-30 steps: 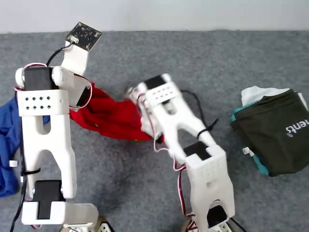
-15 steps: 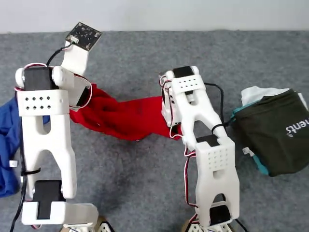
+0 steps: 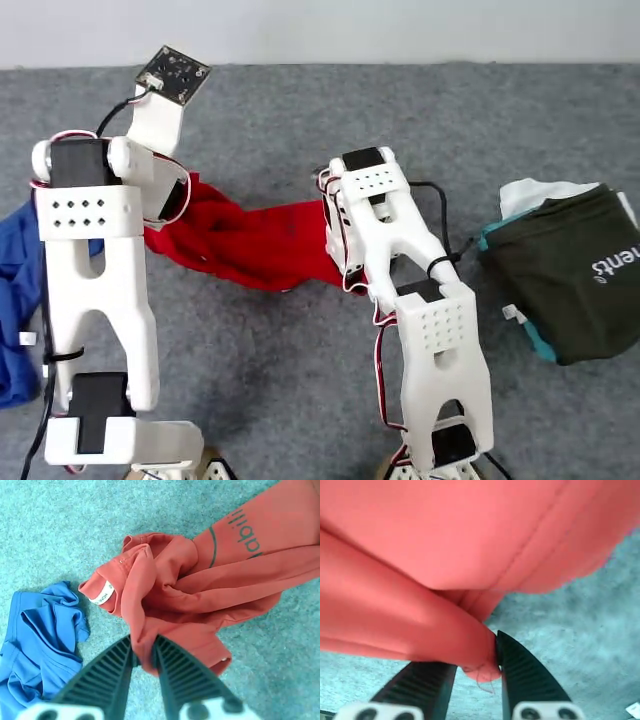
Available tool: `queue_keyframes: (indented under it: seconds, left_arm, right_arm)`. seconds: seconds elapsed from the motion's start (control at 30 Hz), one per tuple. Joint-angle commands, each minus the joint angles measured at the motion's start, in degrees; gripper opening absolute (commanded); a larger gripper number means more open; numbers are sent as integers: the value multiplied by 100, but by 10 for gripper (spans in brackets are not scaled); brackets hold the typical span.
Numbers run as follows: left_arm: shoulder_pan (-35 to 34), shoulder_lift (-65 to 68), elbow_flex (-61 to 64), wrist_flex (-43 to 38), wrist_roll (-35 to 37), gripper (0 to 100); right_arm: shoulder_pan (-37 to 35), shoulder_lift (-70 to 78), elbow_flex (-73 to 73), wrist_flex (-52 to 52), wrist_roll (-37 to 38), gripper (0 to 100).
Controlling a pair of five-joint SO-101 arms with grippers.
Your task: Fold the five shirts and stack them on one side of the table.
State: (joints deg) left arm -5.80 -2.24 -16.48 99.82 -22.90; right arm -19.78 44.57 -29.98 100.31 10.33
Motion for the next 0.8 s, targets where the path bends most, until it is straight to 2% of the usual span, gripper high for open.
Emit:
queue_keyframes:
  seconds: [0.0,0.27,0.4,0.5,0.6,0.77]
  left_arm:
    - [26,-255,-40,62,53,12]
    - [26,-255,-48,53,53,12]
    - [26,-255,-48,53,53,12]
    - [35,-255,-40,53,53,12]
    - [35,-255,-31,53,62,12]
    - [35,-255,-22,53,62,12]
  right_arm:
    - [-119,-22,-79,259,299,90]
    - [-523,-13,-79,268,202,91]
    - [-224,-40,-114,251,-765,91]
    - [92,-13,-114,251,-598,84]
    - [295,-57,-114,242,-580,1]
    - [629,-251,-536,251,-545,9]
